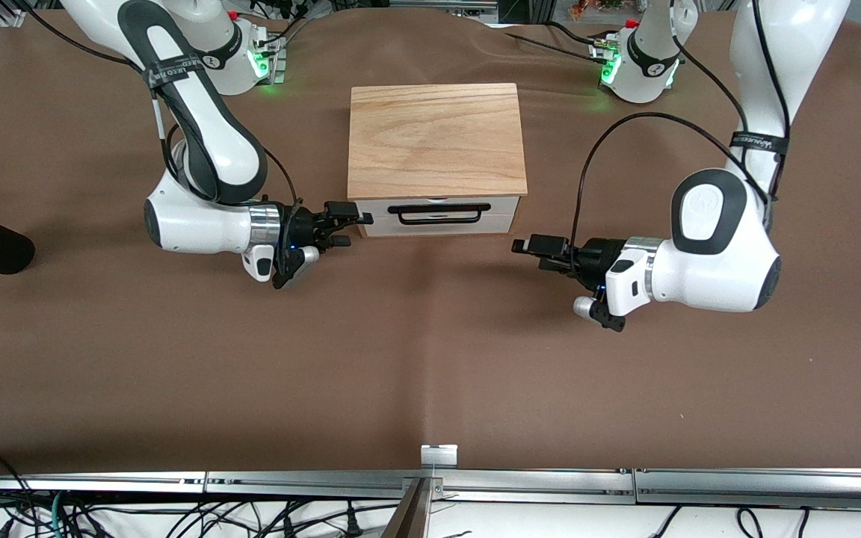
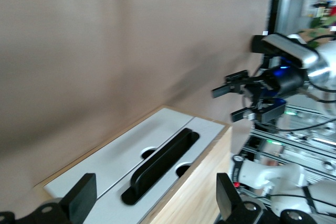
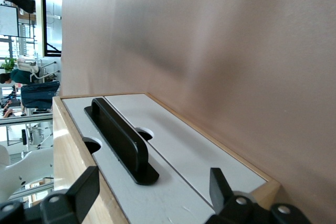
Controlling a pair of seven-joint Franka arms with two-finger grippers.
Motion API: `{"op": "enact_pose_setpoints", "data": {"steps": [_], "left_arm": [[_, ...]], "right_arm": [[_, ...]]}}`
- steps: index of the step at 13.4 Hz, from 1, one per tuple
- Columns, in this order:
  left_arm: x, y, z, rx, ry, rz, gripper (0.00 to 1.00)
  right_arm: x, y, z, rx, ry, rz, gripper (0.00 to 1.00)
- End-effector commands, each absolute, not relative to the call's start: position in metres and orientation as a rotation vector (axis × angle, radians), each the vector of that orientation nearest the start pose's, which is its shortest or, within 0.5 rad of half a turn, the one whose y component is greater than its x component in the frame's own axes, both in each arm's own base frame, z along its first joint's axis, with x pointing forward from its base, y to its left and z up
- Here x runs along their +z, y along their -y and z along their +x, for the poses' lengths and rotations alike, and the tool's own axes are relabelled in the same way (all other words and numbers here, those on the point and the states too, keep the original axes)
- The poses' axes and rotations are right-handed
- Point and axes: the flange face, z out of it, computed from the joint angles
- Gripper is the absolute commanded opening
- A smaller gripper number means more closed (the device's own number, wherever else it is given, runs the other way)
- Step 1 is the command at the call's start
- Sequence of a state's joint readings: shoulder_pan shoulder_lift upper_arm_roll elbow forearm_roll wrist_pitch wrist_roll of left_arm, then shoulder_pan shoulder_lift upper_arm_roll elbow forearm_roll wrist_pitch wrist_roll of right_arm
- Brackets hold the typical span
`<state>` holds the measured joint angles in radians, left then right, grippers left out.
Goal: Pull top drawer with both arms simultaneously
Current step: 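Close both grippers on the black bar handle ends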
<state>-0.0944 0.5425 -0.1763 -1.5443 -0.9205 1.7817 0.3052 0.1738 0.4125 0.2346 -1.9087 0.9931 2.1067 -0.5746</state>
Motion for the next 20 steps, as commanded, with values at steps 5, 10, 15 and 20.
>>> {"op": "enact_pose_setpoints", "data": {"steps": [5,10,15,20], "left_arm": [[0.275,0.245,0.592,-0.143,0.221,1.911,1.0],[0.227,0.25,0.56,-0.077,0.279,1.836,1.0],[0.2,0.266,0.527,-0.046,0.259,1.755,0.98],[0.188,0.271,0.516,-0.042,0.285,1.739,0.64]], "right_arm": [[0.265,-0.295,0.539,0.128,0.34,-2.145,0.72],[0.25,-0.307,0.533,0.151,0.286,-2.117,0.64],[0.24,-0.316,0.527,0.168,0.239,-2.074,0.6],[0.231,-0.318,0.521,0.186,0.237,-2.07,0.54]]}}
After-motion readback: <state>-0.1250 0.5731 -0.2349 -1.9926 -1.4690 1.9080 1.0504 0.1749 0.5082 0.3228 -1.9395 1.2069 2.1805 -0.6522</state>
